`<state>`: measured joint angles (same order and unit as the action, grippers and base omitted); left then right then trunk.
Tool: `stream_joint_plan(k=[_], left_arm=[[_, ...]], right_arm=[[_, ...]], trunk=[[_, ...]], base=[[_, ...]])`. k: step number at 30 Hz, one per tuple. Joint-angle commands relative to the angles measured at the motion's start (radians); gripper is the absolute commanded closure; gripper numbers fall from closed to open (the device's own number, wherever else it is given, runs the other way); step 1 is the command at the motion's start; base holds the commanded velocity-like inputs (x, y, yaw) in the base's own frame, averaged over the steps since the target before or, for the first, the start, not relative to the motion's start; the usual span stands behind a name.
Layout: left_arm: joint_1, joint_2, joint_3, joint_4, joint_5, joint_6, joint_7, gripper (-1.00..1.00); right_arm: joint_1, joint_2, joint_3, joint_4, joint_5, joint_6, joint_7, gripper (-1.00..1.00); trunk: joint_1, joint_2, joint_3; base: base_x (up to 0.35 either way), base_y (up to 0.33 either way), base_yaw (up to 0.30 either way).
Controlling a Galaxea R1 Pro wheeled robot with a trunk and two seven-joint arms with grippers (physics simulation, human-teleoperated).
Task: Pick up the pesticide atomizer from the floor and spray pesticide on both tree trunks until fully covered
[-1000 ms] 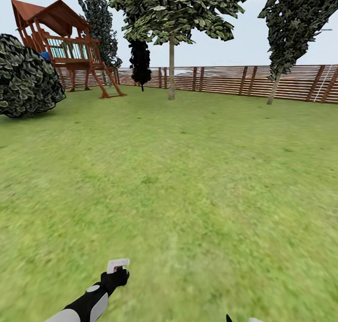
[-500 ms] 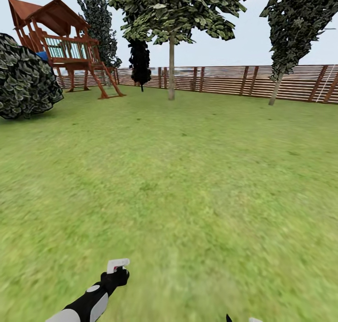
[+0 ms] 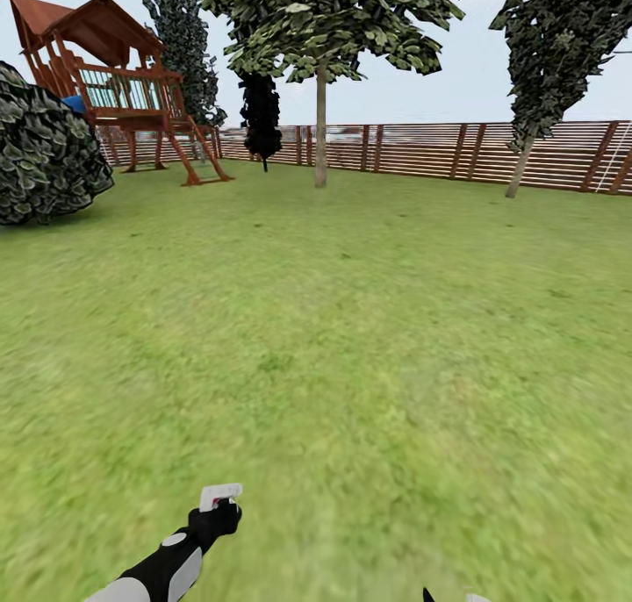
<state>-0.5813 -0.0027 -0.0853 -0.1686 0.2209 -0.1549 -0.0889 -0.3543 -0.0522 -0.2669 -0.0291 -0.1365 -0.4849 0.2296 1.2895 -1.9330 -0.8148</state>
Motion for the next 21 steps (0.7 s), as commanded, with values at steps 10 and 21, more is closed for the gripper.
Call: stream_joint_plan(k=[10, 21], left_arm=[[0.0, 0.001, 0.0, 0.001, 0.0, 0.0, 0.0, 1.0], [0.0, 0.0, -0.001, 0.003, 0.0, 0.0, 0.0, 1.0]], right_arm=[[0.0, 0.0, 0.0, 0.0, 0.0, 0.0, 0.0, -1.0], [0.0, 0.0, 0.0, 0.0, 0.0, 0.0, 0.0, -1.0]], trunk=[[0.0, 0.0, 0.0], [0.0, 0.0, 0.0]], base=[[0.338, 0.0, 0.0], [0.337, 0.0, 0.0]])
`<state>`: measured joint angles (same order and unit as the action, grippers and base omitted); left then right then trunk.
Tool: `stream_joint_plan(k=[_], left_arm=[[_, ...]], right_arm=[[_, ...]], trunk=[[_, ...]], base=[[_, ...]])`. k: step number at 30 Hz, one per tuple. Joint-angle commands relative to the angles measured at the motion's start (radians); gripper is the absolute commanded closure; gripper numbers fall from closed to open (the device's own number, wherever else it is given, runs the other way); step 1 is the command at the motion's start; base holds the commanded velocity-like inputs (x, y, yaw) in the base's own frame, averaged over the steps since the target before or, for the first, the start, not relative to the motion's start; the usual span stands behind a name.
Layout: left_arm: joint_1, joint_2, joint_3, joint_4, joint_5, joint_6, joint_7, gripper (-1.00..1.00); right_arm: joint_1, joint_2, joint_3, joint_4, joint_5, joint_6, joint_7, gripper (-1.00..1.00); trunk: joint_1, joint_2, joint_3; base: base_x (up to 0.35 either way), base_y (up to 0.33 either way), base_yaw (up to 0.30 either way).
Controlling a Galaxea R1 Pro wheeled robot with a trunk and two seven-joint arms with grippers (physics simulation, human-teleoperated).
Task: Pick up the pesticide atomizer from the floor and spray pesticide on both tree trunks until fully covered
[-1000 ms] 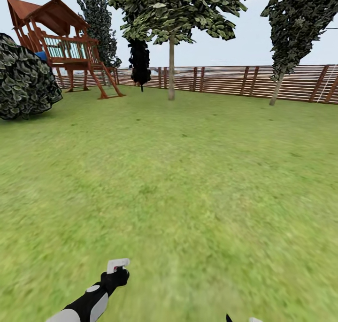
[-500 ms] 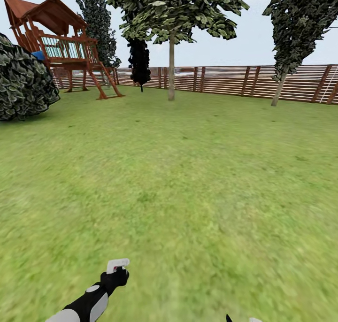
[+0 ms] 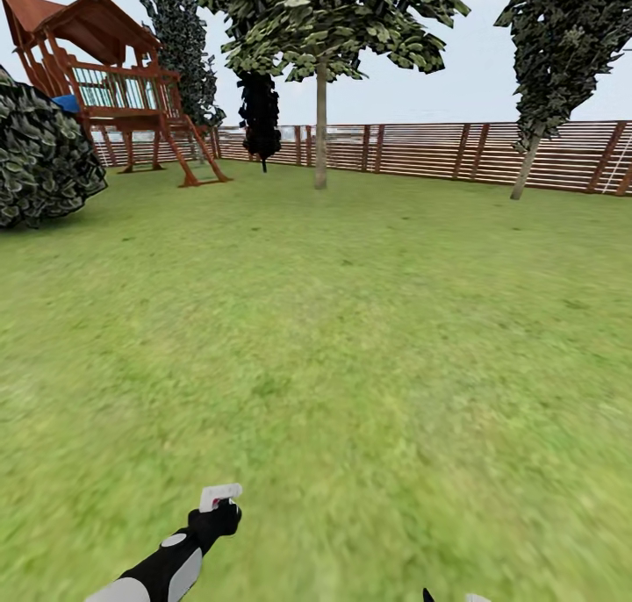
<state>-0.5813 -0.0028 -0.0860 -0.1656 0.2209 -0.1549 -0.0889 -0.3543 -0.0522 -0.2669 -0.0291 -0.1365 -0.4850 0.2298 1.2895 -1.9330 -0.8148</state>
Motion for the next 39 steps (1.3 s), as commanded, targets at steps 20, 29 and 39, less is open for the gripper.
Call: stream_joint_plan(k=[20, 29, 39], left_arm=[[0.0, 0.0, 0.0, 0.001, 0.0, 0.0, 0.0, 1.0], [0.0, 0.0, 0.0, 0.001, 0.0, 0.0, 0.0, 1.0], [0.0, 0.0, 0.0, 0.001, 0.0, 0.0, 0.0, 1.0]], right_arm=[[0.0, 0.0, 0.0, 0.0, 0.0, 0.0, 0.0, -1.0], [0.0, 0.0, 0.0, 0.0, 0.0, 0.0, 0.0, -1.0], [0.0, 0.0, 0.0, 0.0, 0.0, 0.0, 0.0, -1.0]], trunk=[[0.0, 0.0, 0.0], [0.0, 0.0, 0.0], [0.0, 0.0, 0.0]], base=[[0.337, 0.0, 0.0], [0.338, 0.0, 0.0], [0.338, 0.0, 0.0]])
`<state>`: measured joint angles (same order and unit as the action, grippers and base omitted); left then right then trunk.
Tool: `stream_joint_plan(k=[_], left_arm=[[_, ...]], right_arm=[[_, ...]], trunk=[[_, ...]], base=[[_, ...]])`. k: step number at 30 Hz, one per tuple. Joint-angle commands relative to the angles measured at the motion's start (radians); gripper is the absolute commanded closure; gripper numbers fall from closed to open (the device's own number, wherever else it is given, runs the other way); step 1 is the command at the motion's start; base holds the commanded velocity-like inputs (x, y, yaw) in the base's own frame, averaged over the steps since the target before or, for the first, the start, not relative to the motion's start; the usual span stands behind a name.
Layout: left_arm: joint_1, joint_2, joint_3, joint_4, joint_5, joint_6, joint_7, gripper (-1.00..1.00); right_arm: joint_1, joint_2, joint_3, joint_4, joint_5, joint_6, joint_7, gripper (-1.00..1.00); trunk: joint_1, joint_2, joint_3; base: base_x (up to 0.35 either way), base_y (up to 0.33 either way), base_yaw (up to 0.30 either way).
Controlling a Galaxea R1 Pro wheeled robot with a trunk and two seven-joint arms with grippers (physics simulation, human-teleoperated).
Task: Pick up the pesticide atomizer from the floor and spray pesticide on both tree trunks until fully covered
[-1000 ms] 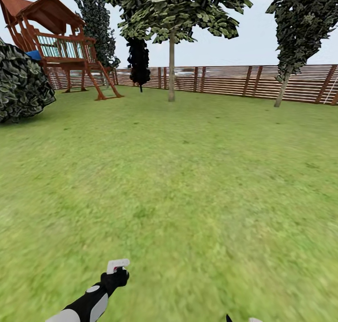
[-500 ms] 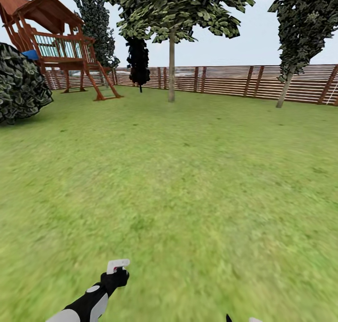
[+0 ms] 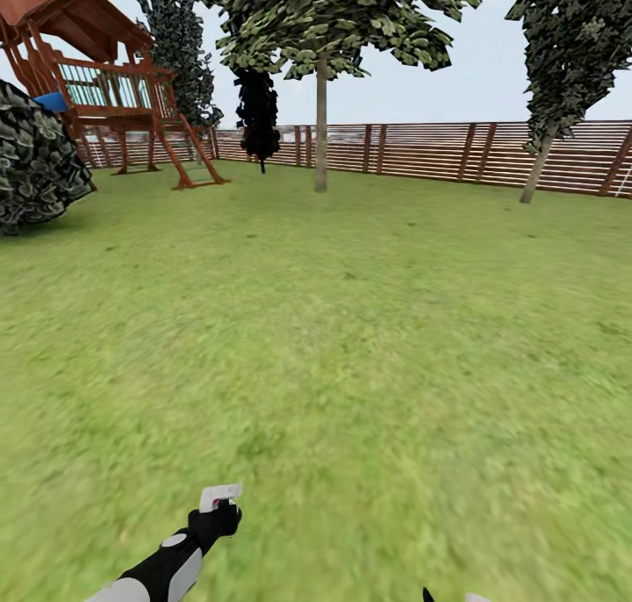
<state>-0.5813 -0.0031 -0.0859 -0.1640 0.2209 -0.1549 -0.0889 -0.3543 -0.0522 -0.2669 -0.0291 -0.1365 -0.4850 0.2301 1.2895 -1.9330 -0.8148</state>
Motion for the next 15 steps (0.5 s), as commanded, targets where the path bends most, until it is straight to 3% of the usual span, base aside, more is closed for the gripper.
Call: stream_joint_plan(k=[1, 15], left_arm=[[0.0, 0.0, 0.0, 0.0, 0.0, 0.0, 0.0, 1.0], [0.0, 0.0, 0.0, 0.0, 0.0, 0.0, 0.0, 1.0]], right_arm=[[0.0, 0.0, 0.0, 0.0, 0.0, 0.0, 0.0, -1.0], [0.0, 0.0, 0.0, 0.0, 0.0, 0.0, 0.0, -1.0]], trunk=[[0.0, 0.0, 0.0], [0.0, 0.0, 0.0]], base=[[0.338, 0.0, 0.0], [0.338, 0.0, 0.0]])
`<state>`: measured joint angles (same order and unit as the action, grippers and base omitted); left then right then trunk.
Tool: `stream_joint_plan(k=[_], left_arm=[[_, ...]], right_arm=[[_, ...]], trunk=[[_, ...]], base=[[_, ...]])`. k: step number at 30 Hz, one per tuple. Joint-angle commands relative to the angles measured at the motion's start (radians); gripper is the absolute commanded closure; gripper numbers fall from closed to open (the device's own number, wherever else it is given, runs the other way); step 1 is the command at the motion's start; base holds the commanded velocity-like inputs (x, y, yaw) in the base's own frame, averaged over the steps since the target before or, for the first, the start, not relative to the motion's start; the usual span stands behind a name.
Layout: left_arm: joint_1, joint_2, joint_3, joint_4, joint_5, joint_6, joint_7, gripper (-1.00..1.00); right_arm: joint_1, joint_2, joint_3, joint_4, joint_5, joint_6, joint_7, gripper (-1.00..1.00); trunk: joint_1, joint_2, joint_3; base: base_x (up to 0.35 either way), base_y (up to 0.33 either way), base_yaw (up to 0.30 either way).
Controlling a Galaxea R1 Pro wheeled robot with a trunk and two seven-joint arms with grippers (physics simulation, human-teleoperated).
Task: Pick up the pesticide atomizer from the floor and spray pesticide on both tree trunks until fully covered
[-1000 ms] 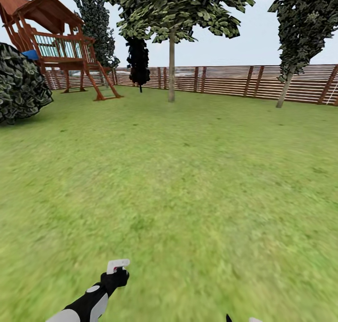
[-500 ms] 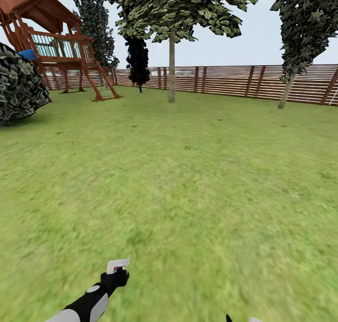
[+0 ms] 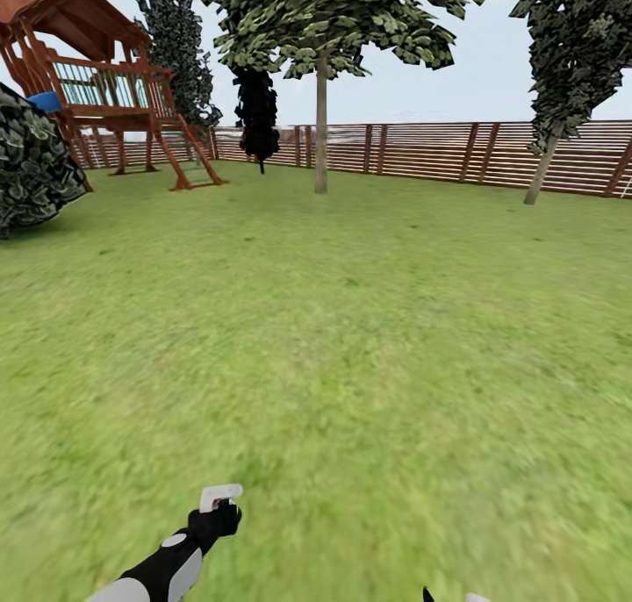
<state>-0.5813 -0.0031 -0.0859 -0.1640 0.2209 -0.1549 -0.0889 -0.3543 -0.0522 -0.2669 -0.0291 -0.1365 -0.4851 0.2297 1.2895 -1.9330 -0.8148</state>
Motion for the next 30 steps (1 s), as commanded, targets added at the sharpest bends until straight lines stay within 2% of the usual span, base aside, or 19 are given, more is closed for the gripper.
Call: stream_joint_plan(k=[1, 30], left_arm=[[0.0, 0.0, 0.0, 0.0, 0.0, 0.0, 0.0, 1.0], [0.0, 0.0, 0.0, 0.0, 0.0, 0.0, 0.0, 1.0]], right_arm=[[0.0, 0.0, 0.0, 0.0, 0.0, 0.0, 0.0, -1.0], [0.0, 0.0, 0.0, 0.0, 0.0, 0.0, 0.0, -1.0]], trunk=[[0.0, 0.0, 0.0], [0.0, 0.0, 0.0]], base=[[0.338, 0.0, 0.0], [0.337, 0.0, 0.0]])
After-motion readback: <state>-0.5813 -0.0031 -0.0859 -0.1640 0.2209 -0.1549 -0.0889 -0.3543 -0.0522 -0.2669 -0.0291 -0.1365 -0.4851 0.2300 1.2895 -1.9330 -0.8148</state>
